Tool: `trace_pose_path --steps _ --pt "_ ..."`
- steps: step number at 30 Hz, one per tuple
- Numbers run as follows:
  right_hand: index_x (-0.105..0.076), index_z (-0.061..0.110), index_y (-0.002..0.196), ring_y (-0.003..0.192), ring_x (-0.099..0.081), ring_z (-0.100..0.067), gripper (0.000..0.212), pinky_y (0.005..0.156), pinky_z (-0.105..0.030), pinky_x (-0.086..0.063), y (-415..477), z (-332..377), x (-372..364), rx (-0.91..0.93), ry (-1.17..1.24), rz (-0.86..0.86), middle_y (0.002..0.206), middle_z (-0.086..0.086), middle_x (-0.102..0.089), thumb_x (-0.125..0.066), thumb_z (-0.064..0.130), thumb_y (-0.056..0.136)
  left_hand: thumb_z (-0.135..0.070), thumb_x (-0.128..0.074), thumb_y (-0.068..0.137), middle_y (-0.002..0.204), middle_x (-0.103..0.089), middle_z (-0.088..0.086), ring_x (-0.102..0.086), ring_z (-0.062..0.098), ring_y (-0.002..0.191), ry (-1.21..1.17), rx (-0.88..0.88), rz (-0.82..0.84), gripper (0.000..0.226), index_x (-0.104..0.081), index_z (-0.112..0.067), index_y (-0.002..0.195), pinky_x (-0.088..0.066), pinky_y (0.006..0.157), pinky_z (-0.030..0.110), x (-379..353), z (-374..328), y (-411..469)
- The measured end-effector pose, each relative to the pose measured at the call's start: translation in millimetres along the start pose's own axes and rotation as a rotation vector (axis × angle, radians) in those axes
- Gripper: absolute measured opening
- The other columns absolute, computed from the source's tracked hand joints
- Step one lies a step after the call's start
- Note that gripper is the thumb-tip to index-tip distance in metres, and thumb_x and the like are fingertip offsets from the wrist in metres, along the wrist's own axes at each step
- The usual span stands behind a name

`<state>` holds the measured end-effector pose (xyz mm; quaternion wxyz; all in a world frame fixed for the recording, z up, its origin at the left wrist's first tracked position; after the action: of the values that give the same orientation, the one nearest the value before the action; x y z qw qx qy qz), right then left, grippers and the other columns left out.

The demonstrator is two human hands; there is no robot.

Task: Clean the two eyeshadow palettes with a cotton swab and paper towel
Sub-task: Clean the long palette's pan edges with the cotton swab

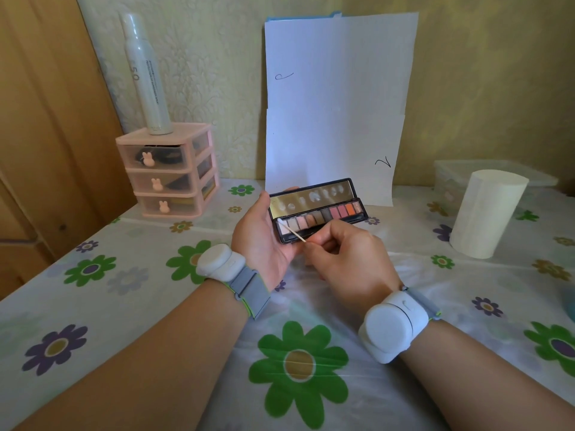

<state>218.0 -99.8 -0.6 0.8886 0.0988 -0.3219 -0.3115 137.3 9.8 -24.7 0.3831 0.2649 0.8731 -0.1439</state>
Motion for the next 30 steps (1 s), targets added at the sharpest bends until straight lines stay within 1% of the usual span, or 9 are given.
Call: trace_pose_path --steps 2,4,6,10,14,16,20,26,30 --pt "-0.068 0.027 0.073 0.065 -0.063 -0.004 0.011 0.068 -0.032 -0.055 0.7 -1.2 0.9 -0.01 -0.012 -0.01 0.069 0.012 -0.069 -0.069 0.026 0.084 -0.042 -0.033 0.109 0.108 -0.074 0.023 -0.074 0.04 0.094 -0.004 0.001 0.002 0.053 -0.062 -0.003 0.129 -0.061 0.081 0.052 0.2 0.1 0.2" --pt "-0.068 0.028 0.074 0.067 -0.064 -0.005 0.01 0.069 -0.033 -0.056 3.5 -6.3 4.1 -0.035 -0.016 -0.021 0.07 0.012 -0.071 -0.066 0.027 0.084 -0.042 -0.033 0.109 0.123 -0.07 0.026 -0.07 0.045 0.108 -0.013 0.012 0.002 0.054 -0.06 -0.002 0.133 -0.059 0.087 0.056 0.5 0.8 0.1" --pt "-0.068 0.028 0.075 0.068 -0.065 -0.007 0.01 0.071 -0.034 -0.057 4.7 -9.2 5.4 -0.048 -0.014 -0.018 0.072 0.012 -0.072 -0.063 0.028 0.085 -0.043 -0.033 0.109 0.13 -0.066 0.026 -0.067 0.045 0.114 -0.008 0.02 0.001 0.055 -0.058 -0.003 0.137 -0.059 0.085 0.056 0.6 0.9 0.1" --pt "-0.067 0.03 0.075 0.065 -0.064 -0.007 0.011 0.068 -0.035 -0.057 1.5 -4.3 2.0 -0.022 -0.031 -0.014 0.07 0.012 -0.07 -0.064 0.028 0.086 -0.042 -0.032 0.109 0.116 -0.072 0.025 -0.074 0.042 0.097 -0.01 0.015 0.009 0.056 -0.057 -0.001 0.138 -0.062 0.078 0.053 -1.0 -0.1 -0.8" --pt "-0.067 0.028 0.075 0.067 -0.065 -0.009 0.012 0.068 -0.036 -0.057 4.0 -8.4 6.5 -0.05 -0.012 -0.03 0.069 0.012 -0.072 -0.062 0.026 0.085 -0.044 -0.033 0.108 0.132 -0.065 0.025 -0.067 0.046 0.114 0.01 0.031 0.007 0.056 -0.056 -0.005 0.14 -0.06 0.081 0.057 -0.7 1.7 -1.5" --pt "-0.067 0.029 0.075 0.068 -0.066 -0.009 0.011 0.069 -0.037 -0.058 4.4 -10.0 7.2 -0.054 0.0 -0.032 0.07 0.013 -0.072 -0.063 0.026 0.085 -0.044 -0.033 0.108 0.131 -0.066 0.026 -0.071 0.043 0.107 0.011 0.031 0.011 0.055 -0.057 -0.005 0.14 -0.062 0.075 0.057 -0.9 1.4 -2.0" --pt "-0.067 0.029 0.076 0.065 -0.065 -0.009 0.009 0.067 -0.038 -0.058 1.2 -6.1 1.8 -0.027 -0.014 -0.008 0.07 0.012 -0.071 -0.065 0.03 0.085 -0.041 -0.033 0.109 0.115 -0.072 0.023 -0.074 0.04 0.096 -0.012 0.016 0.014 0.056 -0.056 -0.001 0.14 -0.063 0.077 0.052 -1.0 0.2 -2.0" --pt "-0.068 0.028 0.075 0.067 -0.066 -0.009 0.011 0.069 -0.037 -0.058 4.7 -9.9 6.8 -0.045 -0.017 -0.025 0.071 0.011 -0.072 -0.064 0.026 0.085 -0.043 -0.034 0.108 0.13 -0.067 0.025 -0.069 0.044 0.11 -0.011 0.026 0.009 0.055 -0.057 -0.003 0.139 -0.061 0.076 0.06 -2.1 1.0 -2.1" --pt "-0.067 0.028 0.074 0.064 -0.065 -0.009 0.011 0.067 -0.036 -0.058 1.6 -4.8 2.2 -0.015 -0.031 -0.008 0.069 0.011 -0.071 -0.064 0.028 0.085 -0.042 -0.035 0.108 0.123 -0.071 0.024 -0.074 0.041 0.1 -0.022 0.012 0.016 0.055 -0.057 -0.002 0.139 -0.062 0.075 0.055 -1.0 0.0 -1.0"
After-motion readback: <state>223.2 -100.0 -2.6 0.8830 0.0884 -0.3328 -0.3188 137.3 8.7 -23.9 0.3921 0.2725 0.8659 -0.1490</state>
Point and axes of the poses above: each hand's wrist, its own y-axis towards the middle knuckle, its own x-axis out of the back of the hand, z = x × y, the point moved 8 cm from there along y, towards the middle knuckle
